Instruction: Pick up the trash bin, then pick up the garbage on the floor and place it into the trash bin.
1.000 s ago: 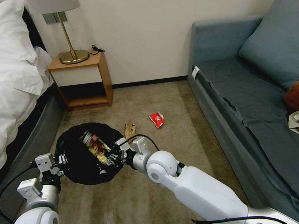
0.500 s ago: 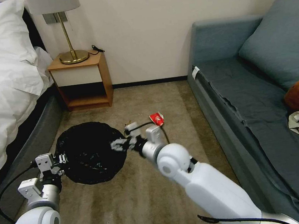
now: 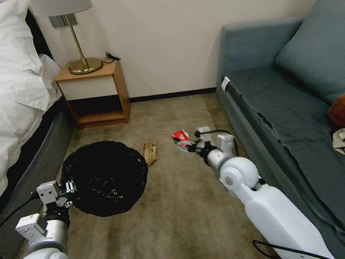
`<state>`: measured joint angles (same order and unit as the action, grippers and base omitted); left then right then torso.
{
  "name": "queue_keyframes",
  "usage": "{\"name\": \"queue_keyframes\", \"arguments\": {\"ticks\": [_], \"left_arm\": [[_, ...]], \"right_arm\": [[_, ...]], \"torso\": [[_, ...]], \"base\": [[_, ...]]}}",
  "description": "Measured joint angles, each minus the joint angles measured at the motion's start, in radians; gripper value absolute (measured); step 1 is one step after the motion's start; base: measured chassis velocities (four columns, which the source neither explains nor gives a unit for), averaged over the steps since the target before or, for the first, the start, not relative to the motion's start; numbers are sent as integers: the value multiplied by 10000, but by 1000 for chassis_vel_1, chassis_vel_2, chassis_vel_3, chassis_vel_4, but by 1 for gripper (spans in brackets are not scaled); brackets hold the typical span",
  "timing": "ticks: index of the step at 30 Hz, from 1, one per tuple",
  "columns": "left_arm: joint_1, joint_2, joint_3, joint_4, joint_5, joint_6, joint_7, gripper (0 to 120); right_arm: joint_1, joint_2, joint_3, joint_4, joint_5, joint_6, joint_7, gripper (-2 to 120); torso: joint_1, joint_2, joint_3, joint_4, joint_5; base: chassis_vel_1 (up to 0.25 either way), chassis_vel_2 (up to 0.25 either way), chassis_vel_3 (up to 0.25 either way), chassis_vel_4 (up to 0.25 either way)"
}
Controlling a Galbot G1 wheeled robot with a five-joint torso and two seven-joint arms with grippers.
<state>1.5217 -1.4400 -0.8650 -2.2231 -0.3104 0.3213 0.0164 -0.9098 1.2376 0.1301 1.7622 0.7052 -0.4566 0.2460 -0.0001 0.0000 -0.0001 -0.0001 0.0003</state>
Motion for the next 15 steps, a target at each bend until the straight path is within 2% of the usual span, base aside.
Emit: {"name": "queue_keyframes", "arguments": {"ticks": [8, 10, 15], "left_arm": [[325, -231, -147, -136, 108, -281, 13, 4], [581, -297, -269, -35, 110, -480, 37, 4], [644, -300, -396, 445, 88, -665, 54, 4]], "right_arm": [[-653, 195, 468, -714, -354, 367, -183, 100], [-794, 362, 456, -943, -709, 440, -264, 100], [-963, 738, 422, -1365, -1312, 557, -301, 100]], "torso": [[0, 0, 0, 0, -4], [0, 0, 0, 1, -2], [0, 0, 0, 3, -3]], "base": [[0, 0, 0, 0], [0, 0, 0, 0], [0, 0, 0, 0]]}}
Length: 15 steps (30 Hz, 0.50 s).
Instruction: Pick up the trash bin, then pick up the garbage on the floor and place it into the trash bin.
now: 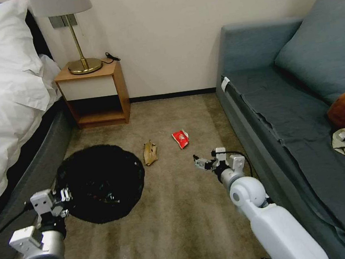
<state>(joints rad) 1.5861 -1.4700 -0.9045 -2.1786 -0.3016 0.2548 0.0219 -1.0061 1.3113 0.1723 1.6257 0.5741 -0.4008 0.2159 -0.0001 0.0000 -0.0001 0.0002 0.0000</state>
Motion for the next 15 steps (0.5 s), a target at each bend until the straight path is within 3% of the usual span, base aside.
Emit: {"name": "queue_keyframes", "arguments": {"ticks": [15], "left_arm": [[-291, 488, -495, 1034, -451, -142, -15, 4]], "right_arm": [[-131, 939, 154, -673, -996, 393, -332, 100]], "torso": [[0, 0, 0, -1, -1]], "base": [[0, 0, 0, 0]]}}
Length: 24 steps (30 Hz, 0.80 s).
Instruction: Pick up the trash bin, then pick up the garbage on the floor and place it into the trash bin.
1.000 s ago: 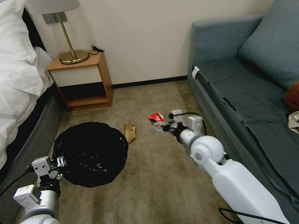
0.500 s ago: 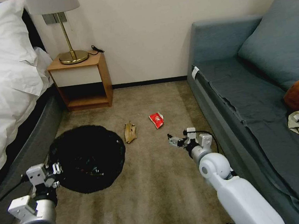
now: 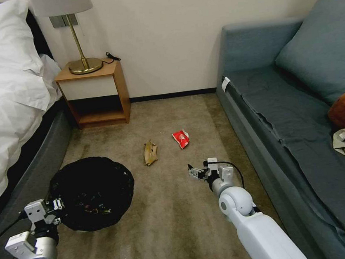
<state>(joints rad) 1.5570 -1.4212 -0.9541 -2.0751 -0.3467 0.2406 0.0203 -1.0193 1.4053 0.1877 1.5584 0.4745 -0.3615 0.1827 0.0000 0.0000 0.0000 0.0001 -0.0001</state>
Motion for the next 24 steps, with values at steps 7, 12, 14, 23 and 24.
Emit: {"name": "queue_keyframes", "arguments": {"ticks": [7, 12, 14, 23, 24], "left_arm": [[-104, -57, 89, 193, -10, -23, -8, 4], [-182, -69, 149, 253, 18, -23, -8, 4], [-201, -66, 151, 271, 30, -23, -14, 4], [-306, -39, 78, 470, 88, -23, -23, 4], [-316, -35, 47, 519, 96, -23, -25, 4]], "right_arm": [[-16, 99, 72, -78, -112, 110, -119, 100], [49, 148, 35, -212, -193, 163, -193, 100], [81, 167, 22, -267, -216, 190, -221, 100], [410, 199, -120, -835, -281, 492, -431, 100], [494, 224, -161, -973, -290, 567, -472, 100]], "torso": [[0, 0, 0, -1, -1], [0, -1, 0, -1, 0], [0, 0, 0, -1, 1], [0, 0, 0, 0, 0], [0, 0, 0, -1, 1]], "base": [[0, 0, 0, 0], [0, 0, 0, 0], [0, 0, 0, 0], [0, 0, 0, 0], [0, 0, 0, 0]]}}
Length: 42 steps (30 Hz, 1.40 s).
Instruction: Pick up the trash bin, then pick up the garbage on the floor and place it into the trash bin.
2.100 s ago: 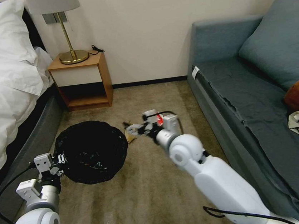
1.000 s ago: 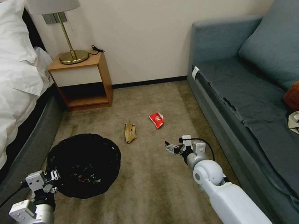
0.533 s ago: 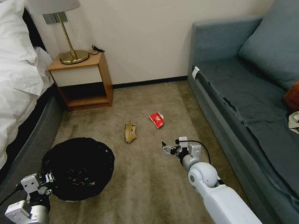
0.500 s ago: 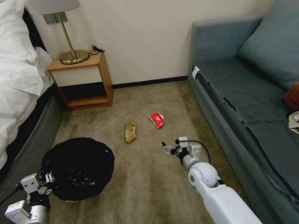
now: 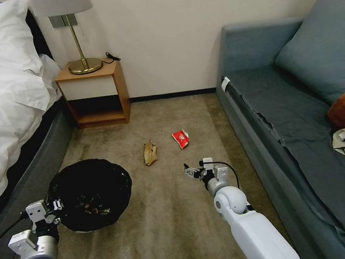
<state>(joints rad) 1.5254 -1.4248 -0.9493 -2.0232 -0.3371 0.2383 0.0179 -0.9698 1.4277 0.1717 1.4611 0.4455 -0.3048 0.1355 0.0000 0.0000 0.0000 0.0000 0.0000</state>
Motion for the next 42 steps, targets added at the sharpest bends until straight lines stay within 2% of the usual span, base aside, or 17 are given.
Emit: {"name": "queue_keyframes", "arguments": {"ticks": [20, 42], "left_arm": [[-106, 41, -228, 193, 20, -76, 15, 4], [-137, 62, -413, 411, 104, -216, 63, 4]], "right_arm": [[466, 319, -285, -878, -268, 536, -309, 100], [337, 326, -140, -1044, -432, 778, -468, 100]], "torso": [[0, 0, 0, 0, 0], [1, 0, 0, 1, 1]], "base": [[-64, 65, 64, -63], [-103, 110, 105, -101]]}}
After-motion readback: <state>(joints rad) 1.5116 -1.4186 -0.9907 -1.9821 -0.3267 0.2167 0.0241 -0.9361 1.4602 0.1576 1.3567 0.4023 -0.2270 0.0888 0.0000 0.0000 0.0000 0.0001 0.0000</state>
